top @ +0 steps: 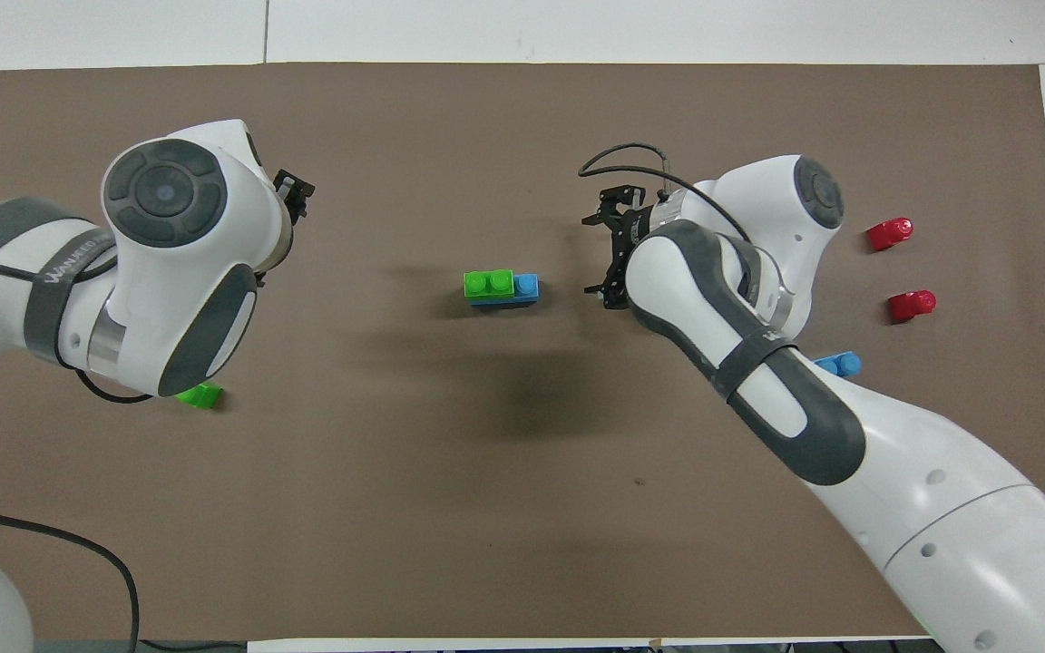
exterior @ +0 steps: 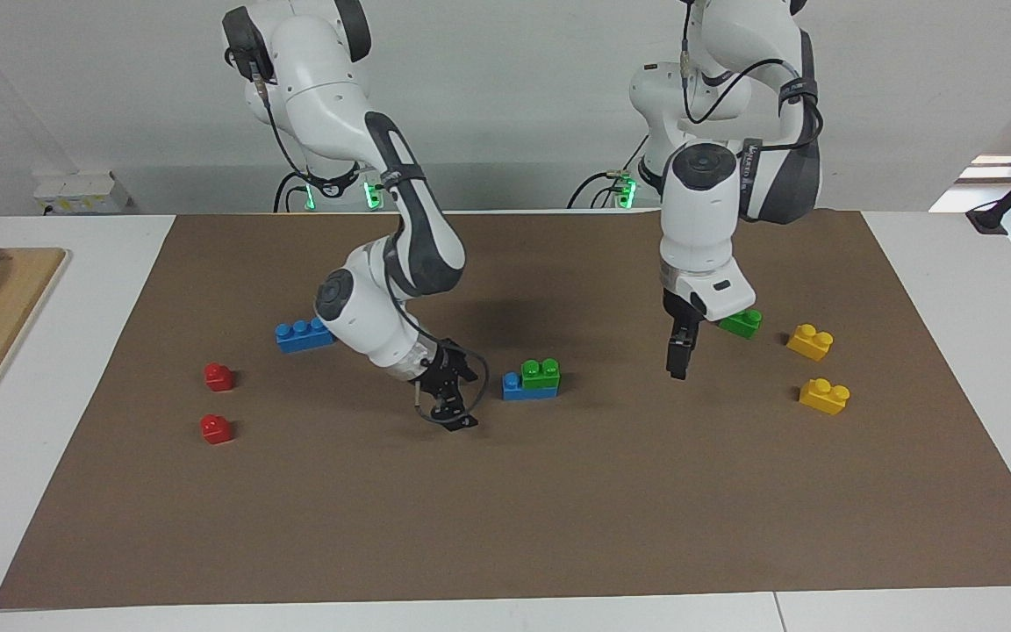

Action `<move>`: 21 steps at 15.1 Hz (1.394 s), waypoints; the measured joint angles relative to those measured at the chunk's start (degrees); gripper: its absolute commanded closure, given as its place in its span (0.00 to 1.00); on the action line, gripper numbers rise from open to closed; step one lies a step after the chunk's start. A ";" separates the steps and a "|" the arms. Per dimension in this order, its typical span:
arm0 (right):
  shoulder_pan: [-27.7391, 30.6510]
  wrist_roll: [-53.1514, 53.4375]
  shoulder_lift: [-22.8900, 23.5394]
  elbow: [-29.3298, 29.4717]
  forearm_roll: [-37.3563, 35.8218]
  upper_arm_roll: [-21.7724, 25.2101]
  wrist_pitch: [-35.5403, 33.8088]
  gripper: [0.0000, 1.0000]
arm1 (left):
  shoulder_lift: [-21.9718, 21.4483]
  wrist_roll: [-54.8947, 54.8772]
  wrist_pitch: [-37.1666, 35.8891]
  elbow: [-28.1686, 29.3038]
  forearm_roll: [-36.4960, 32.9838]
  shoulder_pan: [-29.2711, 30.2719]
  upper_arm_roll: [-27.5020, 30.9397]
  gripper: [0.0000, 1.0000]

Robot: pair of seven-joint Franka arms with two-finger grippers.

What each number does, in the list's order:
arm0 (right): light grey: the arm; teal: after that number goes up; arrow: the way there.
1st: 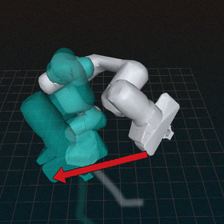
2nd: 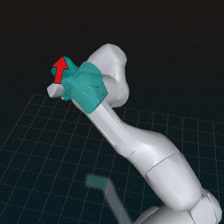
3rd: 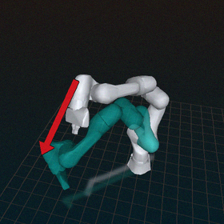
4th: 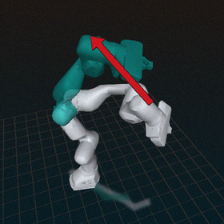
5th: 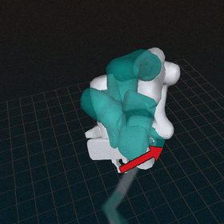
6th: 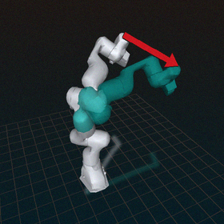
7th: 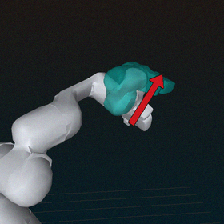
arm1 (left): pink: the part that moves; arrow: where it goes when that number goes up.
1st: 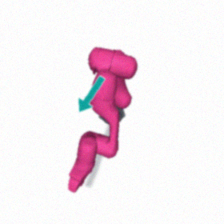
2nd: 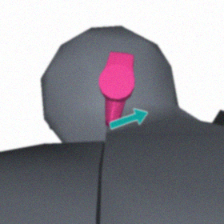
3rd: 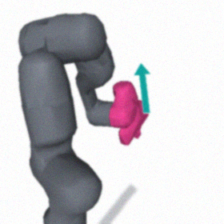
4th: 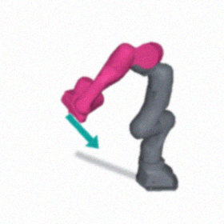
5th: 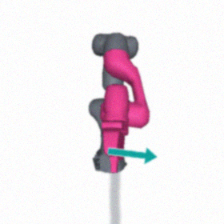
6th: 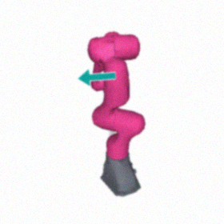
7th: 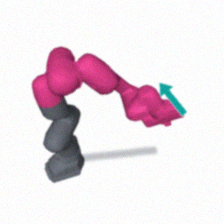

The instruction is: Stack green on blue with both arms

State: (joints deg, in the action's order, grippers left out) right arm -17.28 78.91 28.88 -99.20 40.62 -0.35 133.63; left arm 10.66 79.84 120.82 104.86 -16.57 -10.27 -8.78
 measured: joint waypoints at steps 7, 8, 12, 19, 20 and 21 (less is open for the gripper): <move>13.82 -27.78 -8.75 0.88 -13.38 0.49 -14.01 0.00 | -0.20 -42.44 -2.88 -1.33 2.95 10.79 0.07 0.00; 15.60 -33.65 -10.22 0.96 -16.23 0.51 -15.94 0.00 | -0.30 -49.65 -4.71 -2.61 5.17 12.25 0.12 0.00; 18.81 -48.93 -15.44 2.74 -27.02 0.59 -23.88 0.00 | -0.91 -64.75 -12.67 -7.82 9.77 15.14 0.17 0.00; 19.02 -71.03 -24.87 6.52 -35.73 0.58 -37.53 0.00 | -3.00 -70.52 -26.08 -14.84 11.11 15.04 -0.92 0.00; 19.02 -74.13 -25.59 6.94 -36.07 0.66 -39.94 0.00 | -4.19 -71.04 -26.87 -15.04 11.24 14.98 -0.94 0.00; 19.03 -77.00 -26.16 7.23 -37.18 0.75 -41.57 0.00 | -5.51 -71.35 -27.56 -15.01 11.37 14.95 -0.96 0.00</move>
State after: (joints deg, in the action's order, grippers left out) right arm 1.75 1.91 2.72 -91.97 3.44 0.41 92.06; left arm 5.15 8.49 93.25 89.85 -5.20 4.68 -9.74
